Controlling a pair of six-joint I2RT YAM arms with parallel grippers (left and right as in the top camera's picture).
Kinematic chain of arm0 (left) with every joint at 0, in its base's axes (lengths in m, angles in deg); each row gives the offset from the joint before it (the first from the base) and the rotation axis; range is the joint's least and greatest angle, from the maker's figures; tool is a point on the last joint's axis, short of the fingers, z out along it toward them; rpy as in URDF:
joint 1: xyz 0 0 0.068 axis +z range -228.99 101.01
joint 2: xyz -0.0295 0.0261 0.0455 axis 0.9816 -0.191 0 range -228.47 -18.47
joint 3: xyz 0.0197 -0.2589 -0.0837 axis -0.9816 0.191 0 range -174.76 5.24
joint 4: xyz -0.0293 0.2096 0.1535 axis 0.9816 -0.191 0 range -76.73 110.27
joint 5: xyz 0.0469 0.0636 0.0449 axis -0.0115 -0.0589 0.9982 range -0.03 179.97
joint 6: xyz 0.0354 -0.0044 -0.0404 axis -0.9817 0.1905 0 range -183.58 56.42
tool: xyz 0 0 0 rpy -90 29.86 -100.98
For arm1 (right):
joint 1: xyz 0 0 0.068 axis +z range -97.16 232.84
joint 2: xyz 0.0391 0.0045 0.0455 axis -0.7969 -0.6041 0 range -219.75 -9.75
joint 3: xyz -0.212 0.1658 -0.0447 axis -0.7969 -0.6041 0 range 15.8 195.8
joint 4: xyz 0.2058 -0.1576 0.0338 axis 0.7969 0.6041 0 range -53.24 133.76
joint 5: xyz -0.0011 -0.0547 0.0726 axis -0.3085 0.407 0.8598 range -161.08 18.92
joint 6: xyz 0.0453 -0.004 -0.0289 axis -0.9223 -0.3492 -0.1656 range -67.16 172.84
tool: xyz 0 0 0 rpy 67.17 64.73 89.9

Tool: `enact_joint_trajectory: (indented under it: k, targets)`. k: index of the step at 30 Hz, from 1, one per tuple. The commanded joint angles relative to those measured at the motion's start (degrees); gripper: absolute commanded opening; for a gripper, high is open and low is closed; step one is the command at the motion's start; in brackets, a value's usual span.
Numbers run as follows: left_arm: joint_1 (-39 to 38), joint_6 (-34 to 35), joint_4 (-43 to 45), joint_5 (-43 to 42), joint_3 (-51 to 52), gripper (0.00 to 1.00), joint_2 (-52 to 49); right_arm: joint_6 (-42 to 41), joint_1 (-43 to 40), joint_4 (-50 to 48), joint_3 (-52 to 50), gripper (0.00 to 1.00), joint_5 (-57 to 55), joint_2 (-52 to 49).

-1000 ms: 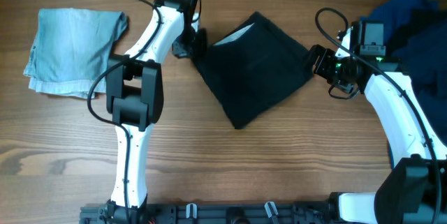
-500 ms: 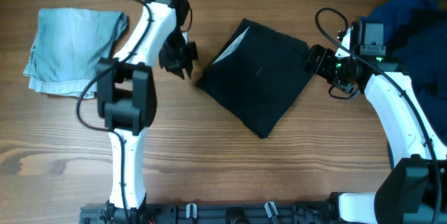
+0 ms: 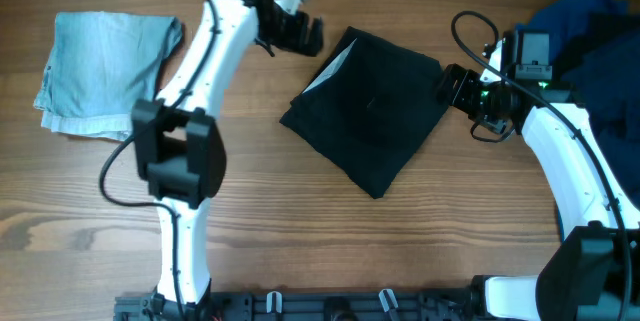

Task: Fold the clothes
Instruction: 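Lift the folded black shorts with the left gripper and drag leftward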

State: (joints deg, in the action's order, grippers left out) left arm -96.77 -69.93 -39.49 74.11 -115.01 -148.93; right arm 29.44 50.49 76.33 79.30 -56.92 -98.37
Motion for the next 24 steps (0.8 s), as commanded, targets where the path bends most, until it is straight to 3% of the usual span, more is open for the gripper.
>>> enact_joint_trajectory:
  k: [1, 8, 24]
  targets:
    - [-3.56, -5.46, 1.14, -1.57, 0.13, 1.0, -2.12, -0.79, -0.13, -0.11, -0.11, 1.0, 0.7, -0.42]
    - [-7.26, -5.42, 2.12, -1.03, 0.13, 1.0, -6.62, -0.79, -0.13, -0.11, -0.11, 1.0, 0.7, -0.42]
    - [-7.54, -3.48, 0.13, 0.92, 0.24, 0.98, -13.29, -0.83, -0.13, -0.11, -0.11, 1.0, 0.7, -0.42]
